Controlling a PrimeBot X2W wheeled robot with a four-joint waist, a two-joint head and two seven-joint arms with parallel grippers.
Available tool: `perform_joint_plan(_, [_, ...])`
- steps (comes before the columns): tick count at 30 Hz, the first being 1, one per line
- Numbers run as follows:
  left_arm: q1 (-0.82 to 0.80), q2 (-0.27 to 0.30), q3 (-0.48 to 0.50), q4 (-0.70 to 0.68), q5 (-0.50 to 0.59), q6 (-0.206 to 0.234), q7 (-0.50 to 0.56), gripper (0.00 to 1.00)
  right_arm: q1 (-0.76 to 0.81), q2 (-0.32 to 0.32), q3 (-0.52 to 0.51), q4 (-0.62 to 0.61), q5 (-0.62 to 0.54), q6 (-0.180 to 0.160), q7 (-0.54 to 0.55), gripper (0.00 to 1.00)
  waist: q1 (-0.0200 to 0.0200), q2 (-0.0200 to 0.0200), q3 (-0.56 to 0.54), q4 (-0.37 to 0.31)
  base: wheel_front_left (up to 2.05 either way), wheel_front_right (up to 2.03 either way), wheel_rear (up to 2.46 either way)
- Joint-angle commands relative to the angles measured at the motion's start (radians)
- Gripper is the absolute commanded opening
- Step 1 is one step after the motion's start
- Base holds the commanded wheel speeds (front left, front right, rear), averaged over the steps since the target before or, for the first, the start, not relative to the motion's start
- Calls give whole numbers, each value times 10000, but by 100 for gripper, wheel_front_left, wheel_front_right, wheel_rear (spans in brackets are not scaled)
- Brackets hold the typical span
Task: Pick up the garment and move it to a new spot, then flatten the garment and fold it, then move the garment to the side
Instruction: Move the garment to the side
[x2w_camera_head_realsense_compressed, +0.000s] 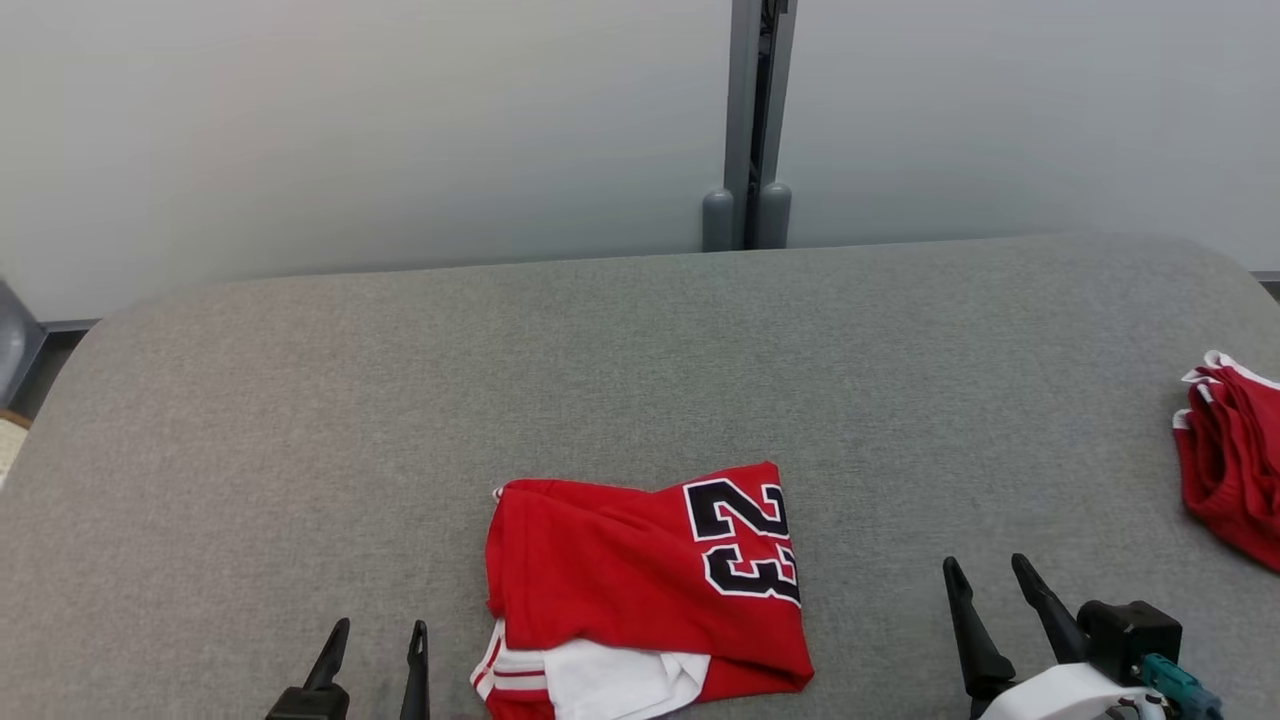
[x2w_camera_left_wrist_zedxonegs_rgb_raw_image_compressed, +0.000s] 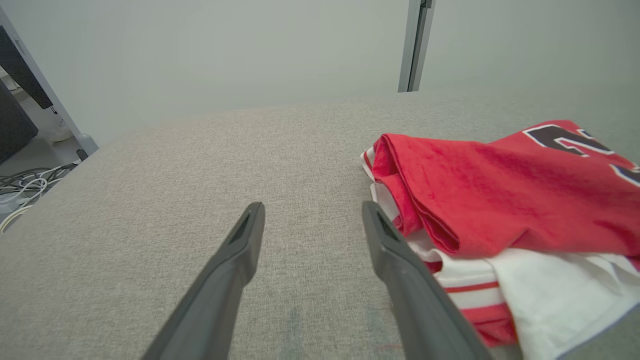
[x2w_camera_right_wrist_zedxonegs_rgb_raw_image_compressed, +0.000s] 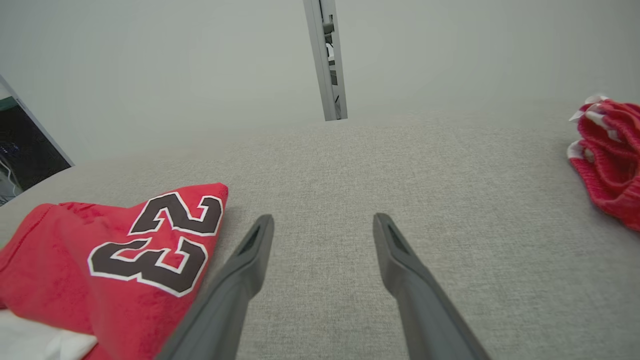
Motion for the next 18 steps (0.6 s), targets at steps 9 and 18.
perform_joint_plan(9, [-323, 39, -490, 12, -58, -64, -42, 100, -565, -53, 898, 328, 620, 0, -41, 100, 0, -1, 610, 1057, 0, 0, 0])
perform_joint_plan(18, [-460, 41, -1000, -127, -165, -19, -42, 100, -1359, -59, 1558, 930, 1750, 0, -40, 100, 0, -1, 1185, 1972, 0, 0, 0])
